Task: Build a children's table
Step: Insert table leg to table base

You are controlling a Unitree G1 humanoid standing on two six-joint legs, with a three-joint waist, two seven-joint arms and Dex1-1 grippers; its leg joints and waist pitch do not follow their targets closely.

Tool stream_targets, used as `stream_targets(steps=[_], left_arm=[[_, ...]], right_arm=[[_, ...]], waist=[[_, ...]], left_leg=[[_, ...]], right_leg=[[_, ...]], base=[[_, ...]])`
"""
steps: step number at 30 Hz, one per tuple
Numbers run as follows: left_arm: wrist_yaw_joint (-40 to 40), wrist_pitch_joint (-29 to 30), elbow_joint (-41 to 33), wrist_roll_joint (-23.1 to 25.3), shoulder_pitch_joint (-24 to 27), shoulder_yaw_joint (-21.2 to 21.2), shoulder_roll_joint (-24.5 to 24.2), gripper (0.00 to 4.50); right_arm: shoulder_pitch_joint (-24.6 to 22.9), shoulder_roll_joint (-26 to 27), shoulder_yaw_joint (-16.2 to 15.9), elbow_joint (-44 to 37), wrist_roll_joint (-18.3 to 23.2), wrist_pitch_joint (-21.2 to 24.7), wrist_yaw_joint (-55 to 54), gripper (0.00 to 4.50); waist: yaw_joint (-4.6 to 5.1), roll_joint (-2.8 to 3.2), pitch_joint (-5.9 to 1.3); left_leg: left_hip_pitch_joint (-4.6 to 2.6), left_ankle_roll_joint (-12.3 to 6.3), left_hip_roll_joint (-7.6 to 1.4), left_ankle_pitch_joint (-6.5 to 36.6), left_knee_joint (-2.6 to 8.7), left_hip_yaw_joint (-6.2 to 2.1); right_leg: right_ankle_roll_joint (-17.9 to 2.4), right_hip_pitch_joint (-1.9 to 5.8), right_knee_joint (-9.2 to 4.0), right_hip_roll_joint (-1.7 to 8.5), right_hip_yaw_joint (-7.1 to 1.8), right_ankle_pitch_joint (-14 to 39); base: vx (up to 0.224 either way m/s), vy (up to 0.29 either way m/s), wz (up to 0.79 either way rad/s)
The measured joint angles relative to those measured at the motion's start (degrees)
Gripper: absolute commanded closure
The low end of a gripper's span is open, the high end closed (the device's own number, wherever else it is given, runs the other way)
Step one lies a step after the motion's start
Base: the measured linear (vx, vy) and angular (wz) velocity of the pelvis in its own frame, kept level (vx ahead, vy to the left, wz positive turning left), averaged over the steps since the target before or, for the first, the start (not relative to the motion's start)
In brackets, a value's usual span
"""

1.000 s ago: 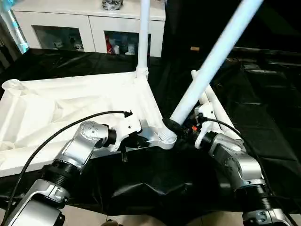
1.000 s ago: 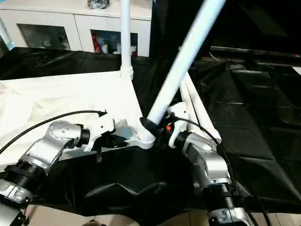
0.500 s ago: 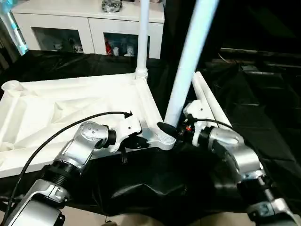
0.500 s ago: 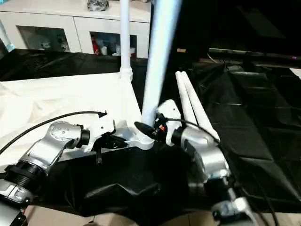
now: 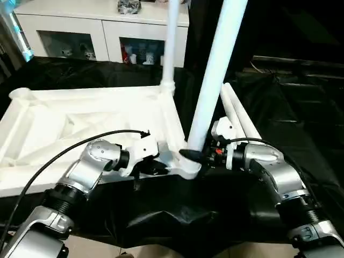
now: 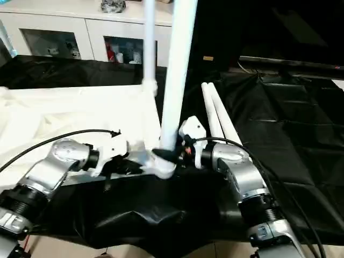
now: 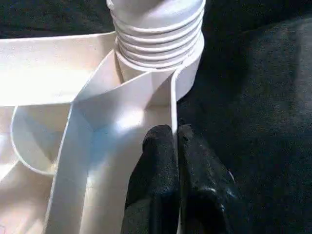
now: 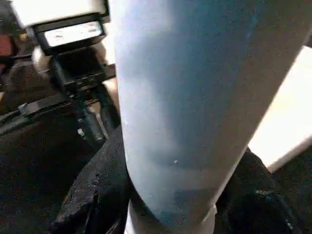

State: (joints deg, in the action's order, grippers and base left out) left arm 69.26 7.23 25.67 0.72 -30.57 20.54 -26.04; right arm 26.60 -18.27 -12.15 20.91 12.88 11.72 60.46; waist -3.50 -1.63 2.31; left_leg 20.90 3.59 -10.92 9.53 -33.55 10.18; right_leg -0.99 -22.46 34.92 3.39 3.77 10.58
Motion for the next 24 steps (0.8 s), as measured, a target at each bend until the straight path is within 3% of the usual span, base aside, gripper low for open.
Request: stream_targets(steps=[7,10,14,19,24], left_arm=[[-1.6,0.5,0.5,0.2,0.0,-0.2,0.2,4.50],[-4.4,2.5,1.3,0.8,-0.6,-0.8,0.7,4.50],[-8.4,7.3,2.1,1.3,-1.8,-2.2,2.7,4.50],[-19.2,16.6,4.7,3.5,-6.1,-3.0,9.1,4.50],[-26.4,21.9,6.8,4.3,-8.7,-4.0,14.3,4.50]], right_arm=[[1.7,1.7,0.5,4.6,-0.2,-2.4,-1.1,2.64],[3.6,4.3,0.8,7.8,-1.5,-2.7,-7.4,2.64],[6.5,7.8,2.5,12.9,-2.1,-3.3,-15.2,2.64],[12.4,13.0,5.9,22.7,-4.0,-4.9,-29.9,2.64],[16.1,15.7,8.4,28.1,-3.9,-4.8,-38.3,2.64]], waist=[[0.19,0.02,0.01],[0.92,0.06,0.05],[1.86,0.11,0.16],[2.30,0.48,0.39],[2.34,0.52,0.38]], left_leg=[[-0.31,0.01,0.00,0.0,-0.02,-0.01],[-0.74,0.02,0.00,0.0,-0.05,-0.08],[-0.78,0.02,0.01,0.0,-0.07,-0.39],[-0.65,0.03,-0.03,0.0,-0.04,-0.95],[-0.61,0.00,-0.01,0.0,0.03,-0.94]], right_leg=[[0.0,0.22,0.01,0.00,0.01,0.0],[0.0,0.46,-0.01,0.03,0.12,0.0],[0.0,0.46,-0.32,0.03,0.42,0.0],[0.0,0.55,-1.38,0.22,1.42,0.0],[-0.2,0.62,-1.73,0.26,1.50,-0.1]], base=[[0.000,0.000,0.00],[0.000,0.000,0.00],[0.000,0.000,0.00],[0.000,0.000,0.00],[0.000,0.000,0.00]])
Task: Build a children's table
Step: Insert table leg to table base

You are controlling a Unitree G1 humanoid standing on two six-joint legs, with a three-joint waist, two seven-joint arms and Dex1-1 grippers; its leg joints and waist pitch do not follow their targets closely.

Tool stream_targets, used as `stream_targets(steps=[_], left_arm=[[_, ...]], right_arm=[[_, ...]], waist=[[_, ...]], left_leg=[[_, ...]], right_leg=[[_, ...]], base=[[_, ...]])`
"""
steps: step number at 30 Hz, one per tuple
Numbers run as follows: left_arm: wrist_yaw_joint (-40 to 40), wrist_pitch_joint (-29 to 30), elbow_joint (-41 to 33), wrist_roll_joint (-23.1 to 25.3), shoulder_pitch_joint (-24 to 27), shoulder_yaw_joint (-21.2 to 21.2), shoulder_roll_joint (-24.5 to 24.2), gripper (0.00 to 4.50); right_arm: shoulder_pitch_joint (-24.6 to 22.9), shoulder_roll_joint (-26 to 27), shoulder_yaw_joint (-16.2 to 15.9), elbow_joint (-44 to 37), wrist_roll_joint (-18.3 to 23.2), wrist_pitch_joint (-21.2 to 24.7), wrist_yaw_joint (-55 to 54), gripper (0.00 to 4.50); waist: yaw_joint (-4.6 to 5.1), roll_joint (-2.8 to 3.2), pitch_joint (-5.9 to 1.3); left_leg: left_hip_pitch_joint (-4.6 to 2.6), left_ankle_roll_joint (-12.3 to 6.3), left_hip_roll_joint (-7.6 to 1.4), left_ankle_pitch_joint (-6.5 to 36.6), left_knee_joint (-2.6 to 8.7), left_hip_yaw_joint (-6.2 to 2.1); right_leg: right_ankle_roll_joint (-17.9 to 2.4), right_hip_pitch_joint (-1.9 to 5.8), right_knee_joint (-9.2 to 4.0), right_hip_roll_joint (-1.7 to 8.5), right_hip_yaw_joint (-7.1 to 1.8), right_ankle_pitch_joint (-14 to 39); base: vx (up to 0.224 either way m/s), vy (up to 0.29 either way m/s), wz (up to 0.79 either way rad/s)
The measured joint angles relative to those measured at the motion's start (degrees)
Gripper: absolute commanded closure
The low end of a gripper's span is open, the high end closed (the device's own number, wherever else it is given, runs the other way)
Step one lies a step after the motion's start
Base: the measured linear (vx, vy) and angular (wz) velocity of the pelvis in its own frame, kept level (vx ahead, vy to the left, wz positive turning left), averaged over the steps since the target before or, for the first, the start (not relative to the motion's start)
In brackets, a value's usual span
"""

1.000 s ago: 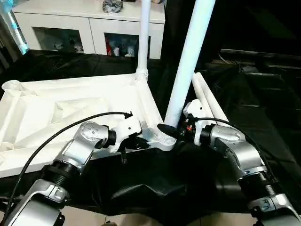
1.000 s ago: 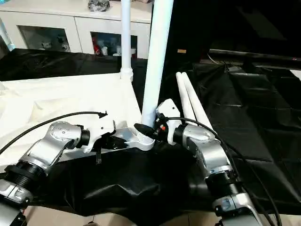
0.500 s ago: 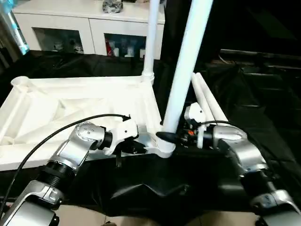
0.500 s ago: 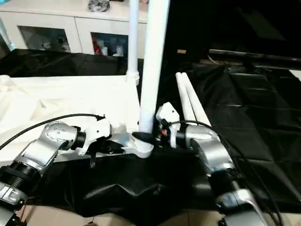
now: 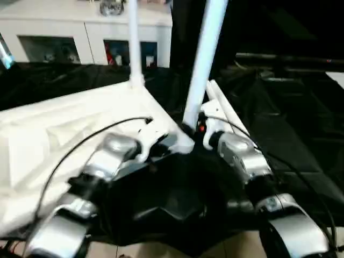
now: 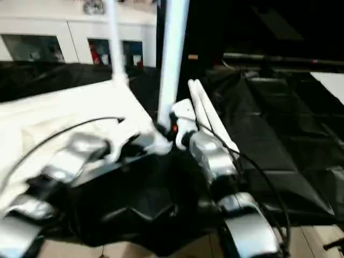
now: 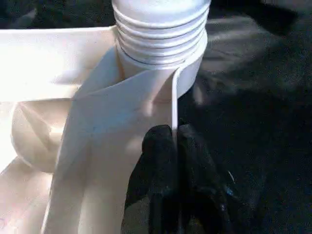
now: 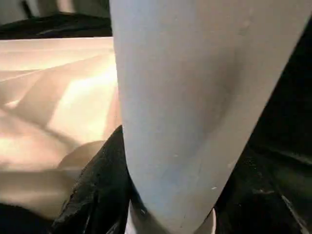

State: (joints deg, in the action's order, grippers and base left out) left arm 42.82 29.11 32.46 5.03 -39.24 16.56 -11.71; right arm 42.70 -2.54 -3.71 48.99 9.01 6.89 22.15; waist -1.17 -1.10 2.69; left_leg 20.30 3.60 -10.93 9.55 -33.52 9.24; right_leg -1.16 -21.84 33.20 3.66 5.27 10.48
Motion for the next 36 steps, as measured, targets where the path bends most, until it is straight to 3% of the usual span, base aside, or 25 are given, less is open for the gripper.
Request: stream_targets(steps=[10,21,22,23,27,36], left_arm=[[-3.5,2.1,0.6,1.5,-1.1,0.2,1.5,4.50],[-3.7,2.1,0.6,1.5,-1.1,0.2,1.3,4.50],[-3.7,2.1,0.6,1.5,-1.1,0.2,1.3,4.50],[-3.6,2.1,0.6,1.5,-1.1,0.2,1.2,4.50],[-3.0,1.5,0.4,1.4,-1.2,0.2,0.9,4.50],[0.0,-2.5,-1.3,1.2,0.3,0.8,-1.1,4.50]], right_arm=[[3.9,1.5,1.1,5.7,-1.8,-0.9,-2.8,2.64],[4.7,1.9,1.1,8.1,-3.2,-3.3,-2.8,2.64],[4.7,1.9,1.2,8.1,-3.2,-3.3,-2.7,2.08],[4.7,1.9,1.3,8.2,-3.1,-3.3,-2.5,1.94],[4.1,1.9,2.2,10.2,-2.9,-3.3,-1.5,1.66],[4.0,1.5,2.7,9.7,-2.7,-3.9,3.7,0.97]], waist=[[-0.43,0.07,-0.12],[-0.36,0.09,-0.11],[-0.33,0.10,-0.10],[-0.30,0.11,-0.09],[-0.28,0.38,0.11],[-0.50,0.38,0.12]], left_leg=[[-0.23,-0.05,-0.01,0.0,0.35,0.06],[-0.25,-0.04,0.00,0.0,0.35,0.06],[-0.26,-0.04,0.00,0.0,0.35,0.06],[-0.26,-0.04,0.00,0.0,0.36,0.06],[-0.23,-0.04,0.16,0.1,0.53,0.10],[-0.08,-0.04,0.20,0.1,0.95,0.39]], right_leg=[[-0.3,-0.01,-0.04,-0.01,0.07,-0.2],[-0.2,-0.11,-0.19,0.05,0.19,-0.1],[-0.2,-0.12,-0.21,0.09,0.26,-0.1],[-0.2,-0.12,-0.24,0.12,0.31,-0.1],[-0.2,-0.16,-0.37,0.42,0.50,-0.1],[-0.3,-0.54,-0.31,0.60,0.50,-0.2]], base=[[0.000,0.000,0.00],[0.000,0.000,0.00],[0.000,0.000,0.00],[0.000,0.000,0.00],[0.000,0.000,0.00],[0.000,0.000,0.00]])
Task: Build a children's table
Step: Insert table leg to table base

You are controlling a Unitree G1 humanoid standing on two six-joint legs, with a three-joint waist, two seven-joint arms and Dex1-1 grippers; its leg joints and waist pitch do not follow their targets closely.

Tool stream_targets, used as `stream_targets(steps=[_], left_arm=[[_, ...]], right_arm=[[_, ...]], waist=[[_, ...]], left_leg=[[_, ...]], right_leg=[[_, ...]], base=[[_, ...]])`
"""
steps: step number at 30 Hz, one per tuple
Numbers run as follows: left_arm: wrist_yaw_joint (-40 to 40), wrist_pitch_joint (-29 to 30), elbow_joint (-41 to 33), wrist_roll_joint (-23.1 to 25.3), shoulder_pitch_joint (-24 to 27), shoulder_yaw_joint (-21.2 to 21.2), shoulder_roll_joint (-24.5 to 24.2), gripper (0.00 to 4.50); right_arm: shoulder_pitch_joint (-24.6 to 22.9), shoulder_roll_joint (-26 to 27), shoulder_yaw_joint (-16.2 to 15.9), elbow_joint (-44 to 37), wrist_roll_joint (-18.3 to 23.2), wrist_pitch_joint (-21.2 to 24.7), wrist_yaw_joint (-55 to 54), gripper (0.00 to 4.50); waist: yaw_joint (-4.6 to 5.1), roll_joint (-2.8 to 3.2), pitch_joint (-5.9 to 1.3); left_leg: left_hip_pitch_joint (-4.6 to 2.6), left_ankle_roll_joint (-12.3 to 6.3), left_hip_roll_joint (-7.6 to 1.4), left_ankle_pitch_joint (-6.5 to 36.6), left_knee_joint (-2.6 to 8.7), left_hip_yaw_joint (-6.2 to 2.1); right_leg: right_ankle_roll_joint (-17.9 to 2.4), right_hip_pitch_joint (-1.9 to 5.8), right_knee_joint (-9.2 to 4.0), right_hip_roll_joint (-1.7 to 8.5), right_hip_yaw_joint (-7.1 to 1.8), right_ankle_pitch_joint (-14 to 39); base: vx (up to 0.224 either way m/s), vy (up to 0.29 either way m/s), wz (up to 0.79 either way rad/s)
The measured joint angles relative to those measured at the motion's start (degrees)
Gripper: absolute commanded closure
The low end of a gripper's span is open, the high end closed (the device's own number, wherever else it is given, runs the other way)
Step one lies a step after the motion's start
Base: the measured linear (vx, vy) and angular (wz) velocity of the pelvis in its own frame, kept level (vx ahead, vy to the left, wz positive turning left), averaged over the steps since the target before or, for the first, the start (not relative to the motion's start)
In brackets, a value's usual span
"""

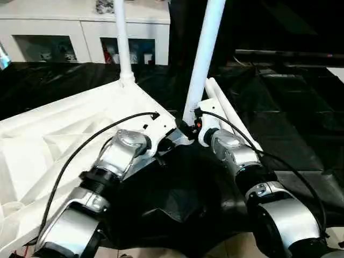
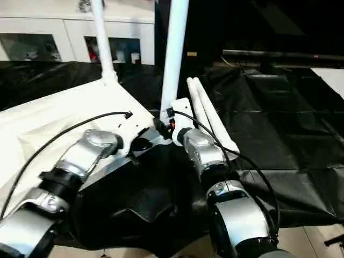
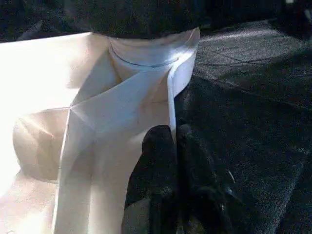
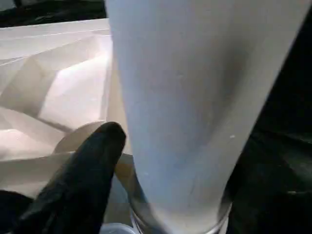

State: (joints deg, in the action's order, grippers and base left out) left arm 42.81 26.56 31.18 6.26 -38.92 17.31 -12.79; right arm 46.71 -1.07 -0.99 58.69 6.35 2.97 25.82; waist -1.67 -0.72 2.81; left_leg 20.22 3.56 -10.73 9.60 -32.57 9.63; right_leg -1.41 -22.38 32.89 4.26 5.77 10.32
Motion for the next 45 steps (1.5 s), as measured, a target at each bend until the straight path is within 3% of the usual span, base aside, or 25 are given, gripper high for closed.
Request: stream_targets(steps=[2,5,10,21,27,28,32,33,36,37,45], left_arm=[[1.6,-1.9,-1.2,-0.5,1.0,0.0,-0.6,4.50],[4.2,-4.2,-2.6,-1.9,2.1,-0.4,-2.1,4.50],[8.3,-7.9,-3.7,-3.4,3.7,-0.8,-4.3,4.50],[18.1,-14.3,-5.5,-5.4,6.9,0.4,-8.7,4.50],[21.7,-15.4,-6.2,-6.5,7.7,0.6,-10.6,4.50],[22.0,-15.6,-6.2,-6.5,7.8,0.6,-10.7,4.50],[23.2,-16.3,-6.6,-6.6,8.1,0.7,-11.3,4.50],[23.2,-16.3,-6.6,-6.6,8.1,0.7,-11.3,4.50],[23.4,-16.4,-6.6,-6.6,8.2,0.8,-11.5,4.50],[23.4,-16.4,-6.6,-6.6,8.2,0.8,-11.5,4.50],[22.6,-15.7,-6.4,-6.6,8.4,0.6,-10.6,4.50]], right_arm=[[-1.1,-1.1,-0.4,-0.4,-0.2,0.0,2.5,0.69],[-3.0,-2.5,-1.1,-3.4,0.1,0.7,7.5,0.62],[-5.5,-5.7,-3.3,-9.5,0.2,2.8,15.5,0.62],[-14.2,-14.5,-8.2,-28.0,0.8,6.8,29.7,0.62],[-17.2,-16.0,-8.9,-31.8,0.8,8.9,32.1,0.62],[-17.4,-16.0,-9.0,-32.0,0.8,9.1,32.1,0.89],[-17.7,-16.1,-10.1,-33.3,0.6,9.5,32.0,1.01],[-17.7,-16.1,-10.2,-33.5,0.6,9.6,31.9,1.31],[-17.7,-16.1,-10.1,-33.9,0.6,10.6,31.8,1.44],[-17.7,-16.0,-10.2,-33.9,0.7,10.7,31.8,1.68],[-18.5,-15.5,-10.1,-34.8,0.6,11.5,30.1,1.80]], waist=[[-0.32,-0.02,0.01],[-0.83,-0.02,0.01],[-1.65,-0.01,0.02],[-3.28,-0.12,0.08],[-3.33,-0.12,0.08],[-3.36,-0.12,0.08],[-3.43,-0.12,0.08],[-3.45,-0.13,0.08],[-3.44,-0.13,0.07],[-3.45,-0.13,0.07],[-3.41,-0.15,0.06]], left_leg=[[0.34,0.01,0.00,0.0,0.08,0.11],[0.89,0.06,-0.09,0.0,0.16,0.27],[0.98,0.10,-0.24,0.0,0.58,0.37],[0.94,0.20,-0.24,0.1,0.27,0.46],[0.88,0.20,-0.25,0.1,0.26,0.47],[0.88,0.20,-0.25,0.1,0.27,0.47],[0.89,0.20,-0.25,0.1,0.24,0.47],[0.89,0.20,-0.25,0.1,0.22,0.47],[0.88,0.20,-0.25,0.1,0.16,0.47],[0.88,0.20,-0.25,0.1,0.15,0.47],[0.83,0.20,-0.25,0.1,-0.02,0.47]], right_leg=[[-0.2,-0.34,0.13,0.01,-0.05,-0.2],[-0.6,-0.84,0.25,0.02,-0.11,-1.1],[-0.6,-1.07,0.25,-0.09,-0.03,-0.8],[-0.5,-0.99,0.29,-0.02,-0.09,-0.9],[-0.5,-0.93,0.32,-0.03,-0.11,-0.9],[-0.5,-0.93,0.32,-0.03,-0.11,-0.9],[-0.5,-0.94,0.34,-0.02,-0.11,-0.9],[-0.5,-0.93,0.36,-0.02,-0.10,-0.9],[-0.5,-0.92,0.39,-0.01,-0.11,-0.9],[-0.5,-0.92,0.42,-0.01,-0.11,-0.9],[-0.5,-0.89,0.63,0.01,-0.14,-0.9]], base=[[0.000,0.000,0.00],[0.000,0.000,0.00],[0.011,-0.006,0.00],[0.000,0.000,0.00],[0.000,0.000,0.00],[0.000,0.000,0.00],[0.000,0.000,0.00],[0.000,0.000,0.00],[0.000,0.000,0.00],[0.000,0.000,0.00],[0.000,0.000,0.00]])
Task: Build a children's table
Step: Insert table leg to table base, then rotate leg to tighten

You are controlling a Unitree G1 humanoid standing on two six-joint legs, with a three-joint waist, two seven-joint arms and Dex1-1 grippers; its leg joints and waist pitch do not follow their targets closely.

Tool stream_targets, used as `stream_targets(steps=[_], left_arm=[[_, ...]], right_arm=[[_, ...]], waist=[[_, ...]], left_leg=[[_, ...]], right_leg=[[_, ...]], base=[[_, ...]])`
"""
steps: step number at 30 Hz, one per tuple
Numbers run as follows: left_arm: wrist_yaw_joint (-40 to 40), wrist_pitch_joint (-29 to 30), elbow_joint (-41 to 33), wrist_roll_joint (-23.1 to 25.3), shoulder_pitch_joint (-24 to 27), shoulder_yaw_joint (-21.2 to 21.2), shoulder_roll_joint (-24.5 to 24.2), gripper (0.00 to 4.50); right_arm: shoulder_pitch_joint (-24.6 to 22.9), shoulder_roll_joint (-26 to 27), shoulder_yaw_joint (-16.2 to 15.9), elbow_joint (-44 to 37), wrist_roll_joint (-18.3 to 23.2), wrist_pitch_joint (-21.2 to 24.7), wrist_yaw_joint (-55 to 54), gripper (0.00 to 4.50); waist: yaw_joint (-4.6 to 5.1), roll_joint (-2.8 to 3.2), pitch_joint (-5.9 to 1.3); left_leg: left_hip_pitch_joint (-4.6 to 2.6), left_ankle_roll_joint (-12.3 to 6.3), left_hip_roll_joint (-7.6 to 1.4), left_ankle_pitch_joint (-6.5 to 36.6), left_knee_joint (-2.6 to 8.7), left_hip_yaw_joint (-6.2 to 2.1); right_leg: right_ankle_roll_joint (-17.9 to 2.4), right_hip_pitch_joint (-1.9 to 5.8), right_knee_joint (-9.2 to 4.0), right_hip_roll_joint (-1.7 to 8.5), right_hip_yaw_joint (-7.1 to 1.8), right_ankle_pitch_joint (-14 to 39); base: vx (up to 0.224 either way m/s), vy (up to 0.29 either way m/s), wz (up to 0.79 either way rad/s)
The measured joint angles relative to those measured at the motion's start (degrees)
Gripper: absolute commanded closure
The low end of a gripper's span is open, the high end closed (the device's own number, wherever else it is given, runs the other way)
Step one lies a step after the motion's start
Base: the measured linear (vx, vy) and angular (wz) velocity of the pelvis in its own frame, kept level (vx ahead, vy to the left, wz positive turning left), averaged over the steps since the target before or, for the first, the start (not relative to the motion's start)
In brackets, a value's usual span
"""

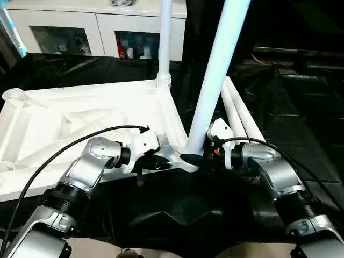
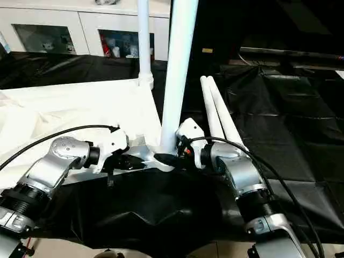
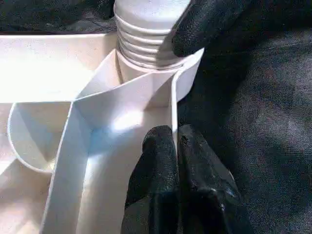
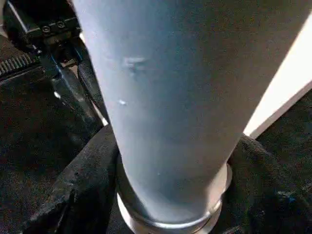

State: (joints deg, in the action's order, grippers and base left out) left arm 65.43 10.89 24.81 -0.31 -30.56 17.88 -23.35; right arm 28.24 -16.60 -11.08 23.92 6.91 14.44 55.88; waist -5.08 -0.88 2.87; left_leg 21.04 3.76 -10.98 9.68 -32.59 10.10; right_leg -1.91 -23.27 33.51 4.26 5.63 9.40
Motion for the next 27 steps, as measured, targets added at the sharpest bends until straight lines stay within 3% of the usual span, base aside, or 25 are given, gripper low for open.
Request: stream_targets(steps=[3,6,10,13,20,21,27], left_arm=[[-2.7,2.0,0.9,0.1,-0.3,-0.6,1.7,4.50],[-9.9,5.8,6.0,0.8,-3.7,-1.9,6.5,4.50],[-13.6,7.3,7.3,1.2,-4.5,-2.1,8.8,4.50],[-21.2,9.2,12.5,2.7,-8.2,-3.3,13.1,4.50],[-24.3,8.7,12.6,4.2,-8.3,-3.3,14.3,4.50],[-24.3,8.6,12.6,4.2,-8.3,-3.3,14.3,4.50],[-22.9,6.3,12.5,4.6,-8.1,-2.5,13.0,4.50]], right_arm=[[0.0,1.6,1.1,1.3,-0.1,0.6,-3.6,1.80],[2.3,6.6,5.1,6.4,-0.7,1.8,-14.0,1.80],[3.4,8.4,6.7,8.7,-0.5,2.4,-18.6,1.80],[9.1,12.5,9.8,16.9,-1.1,2.3,-29.7,1.80],[12.0,14.4,10.7,22.2,-2.7,-1.4,-34.2,1.80],[12.0,14.4,10.7,22.2,-2.6,-1.5,-34.2,1.45],[12.3,14.3,10.8,23.1,-2.3,-2.8,-31.6,0.90]], waist=[[0.05,-0.02,-0.02],[0.28,-0.03,-0.01],[0.41,-0.04,-0.04],[1.14,-0.04,-0.02],[2.01,-0.10,-0.09],[2.00,-0.09,-0.09],[1.95,-0.19,-0.06]], left_leg=[[-0.22,0.01,0.00,0.0,-0.12,0.00],[-0.58,0.09,0.02,-0.1,-0.27,0.00],[-0.99,0.08,0.04,-0.1,-0.29,-0.01],[-0.97,0.09,0.06,-0.1,-0.33,-0.04],[-0.96,-0.01,0.09,0.0,-0.27,-0.08],[-0.98,-0.01,0.09,0.0,-0.23,-0.08],[-0.97,0.02,0.03,0.0,-0.11,-0.08]], right_leg=[[0.0,0.21,0.09,0.02,-0.03,0.0],[0.2,0.50,0.13,0.04,-0.08,0.1],[0.3,0.89,0.10,0.10,-0.06,0.1],[0.3,0.94,-0.06,0.10,0.00,0.1],[0.3,1.15,-0.39,0.12,0.03,0.0],[0.3,1.14,-0.38,0.12,0.04,0.0],[0.3,1.06,-0.31,0.09,0.09,0.0]], base=[[0.000,0.000,0.00],[0.000,0.000,0.00],[0.000,0.000,0.00],[0.000,0.000,0.00],[0.000,0.000,0.00],[0.000,0.000,0.00],[0.000,0.000,0.00]])
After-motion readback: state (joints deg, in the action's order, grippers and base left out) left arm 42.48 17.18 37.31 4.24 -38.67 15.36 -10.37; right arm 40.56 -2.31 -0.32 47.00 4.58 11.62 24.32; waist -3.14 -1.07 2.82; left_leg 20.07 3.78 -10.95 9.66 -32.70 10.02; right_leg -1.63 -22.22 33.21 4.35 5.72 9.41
